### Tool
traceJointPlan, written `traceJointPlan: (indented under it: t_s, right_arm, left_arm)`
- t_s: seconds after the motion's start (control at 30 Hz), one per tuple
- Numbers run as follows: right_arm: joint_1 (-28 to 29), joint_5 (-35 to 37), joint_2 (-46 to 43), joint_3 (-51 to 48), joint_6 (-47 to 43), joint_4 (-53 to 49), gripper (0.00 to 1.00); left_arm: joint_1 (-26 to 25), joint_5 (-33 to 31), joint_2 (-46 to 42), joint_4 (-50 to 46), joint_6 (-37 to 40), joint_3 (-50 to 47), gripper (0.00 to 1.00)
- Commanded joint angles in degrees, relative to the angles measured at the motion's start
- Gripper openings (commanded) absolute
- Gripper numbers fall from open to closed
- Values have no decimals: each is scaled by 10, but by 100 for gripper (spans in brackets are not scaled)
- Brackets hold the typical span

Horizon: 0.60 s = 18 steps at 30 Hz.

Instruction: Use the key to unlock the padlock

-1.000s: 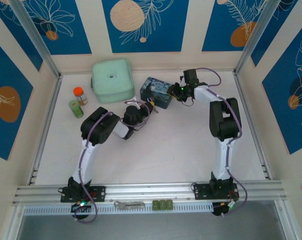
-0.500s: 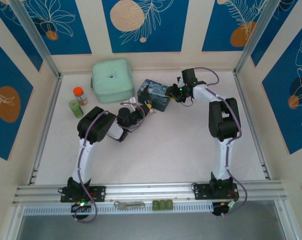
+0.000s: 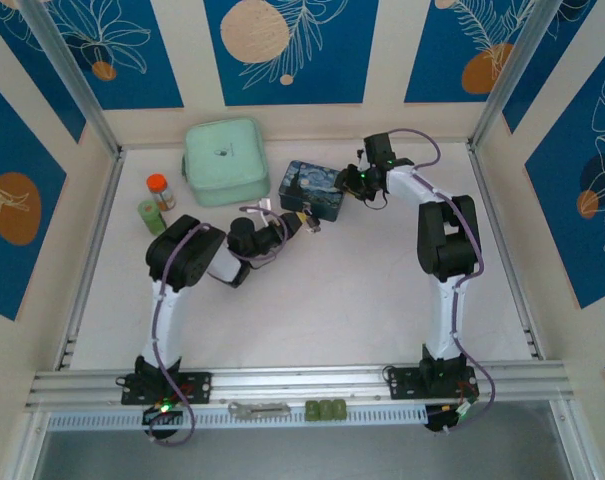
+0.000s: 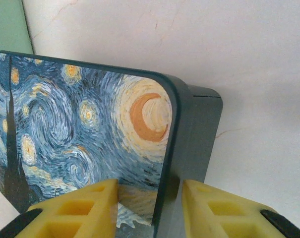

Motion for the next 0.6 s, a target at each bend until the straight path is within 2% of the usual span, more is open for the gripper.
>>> traceJointPlan:
  t_s: [0.0,0.03,0.2,0.3,0.47,0.57]
  right_arm:
    - [-8,66,36,-3,-11,-49,37]
    - [-7,66,36,-3,-11,-49,37]
    - [-7,63,32,-1,-9,-50,37]
    - [-5,65,1,-31,-14,-17,38]
    - [-6,23,-51,-45,-40,-13,50]
    - [10,36,-100,-86,-77,-9,55]
  left_arm:
    - [6,-30,-6,-90,18,-43,89]
    - [7,-39,-14,-92,19,-52,100]
    - [7,-55,-41,-135,20,-56,100]
    - [5,-60,-51,-156,18,-44,100]
    - [-14,-86,-84,-254,30,-14,100]
    - [-20,-117,-104,-294,34,-14,100]
